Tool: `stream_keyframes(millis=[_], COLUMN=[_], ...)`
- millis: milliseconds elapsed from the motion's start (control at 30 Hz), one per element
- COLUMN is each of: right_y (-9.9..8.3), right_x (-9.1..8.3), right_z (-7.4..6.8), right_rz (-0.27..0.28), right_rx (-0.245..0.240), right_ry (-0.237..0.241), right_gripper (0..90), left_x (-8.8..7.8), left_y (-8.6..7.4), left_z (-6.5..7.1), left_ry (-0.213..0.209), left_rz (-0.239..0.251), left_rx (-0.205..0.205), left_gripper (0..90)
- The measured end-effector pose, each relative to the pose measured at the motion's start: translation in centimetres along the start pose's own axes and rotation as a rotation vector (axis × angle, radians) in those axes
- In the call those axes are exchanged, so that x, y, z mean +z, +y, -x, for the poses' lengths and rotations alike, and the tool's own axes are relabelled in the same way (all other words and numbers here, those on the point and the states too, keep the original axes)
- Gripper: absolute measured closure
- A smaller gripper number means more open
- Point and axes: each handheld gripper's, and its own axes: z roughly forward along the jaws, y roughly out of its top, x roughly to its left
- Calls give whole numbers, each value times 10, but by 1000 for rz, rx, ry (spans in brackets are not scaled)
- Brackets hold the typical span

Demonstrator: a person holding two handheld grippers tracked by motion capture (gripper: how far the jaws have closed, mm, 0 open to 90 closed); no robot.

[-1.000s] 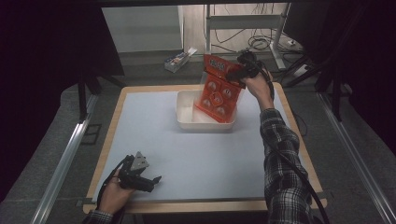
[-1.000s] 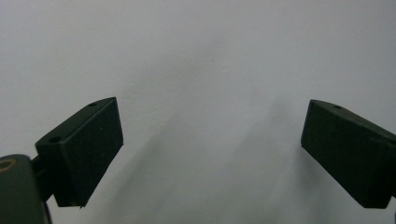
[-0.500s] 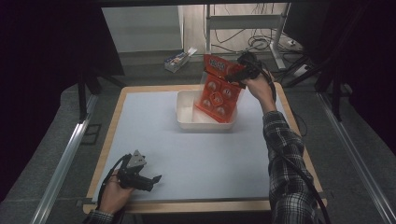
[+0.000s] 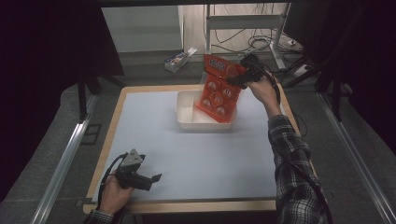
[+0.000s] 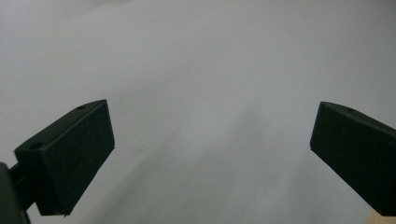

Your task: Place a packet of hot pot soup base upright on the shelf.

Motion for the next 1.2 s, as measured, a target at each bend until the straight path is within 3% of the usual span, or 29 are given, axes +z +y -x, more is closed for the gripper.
stream_keyframes(millis=[533, 1200], right_y=[-10, -30], right_x=[-15, -33], right_z=[-6, -15], right_rz=[34, 74], right_rx=[-19, -27], right_ry=[12, 40], right_gripper=[8, 10], left_x=[-1, 0], left_y=[1, 2], left_z=[4, 6], left_ry=[52, 62], left_rz=[14, 4], left_rx=[46, 50], left_gripper=[0, 0])
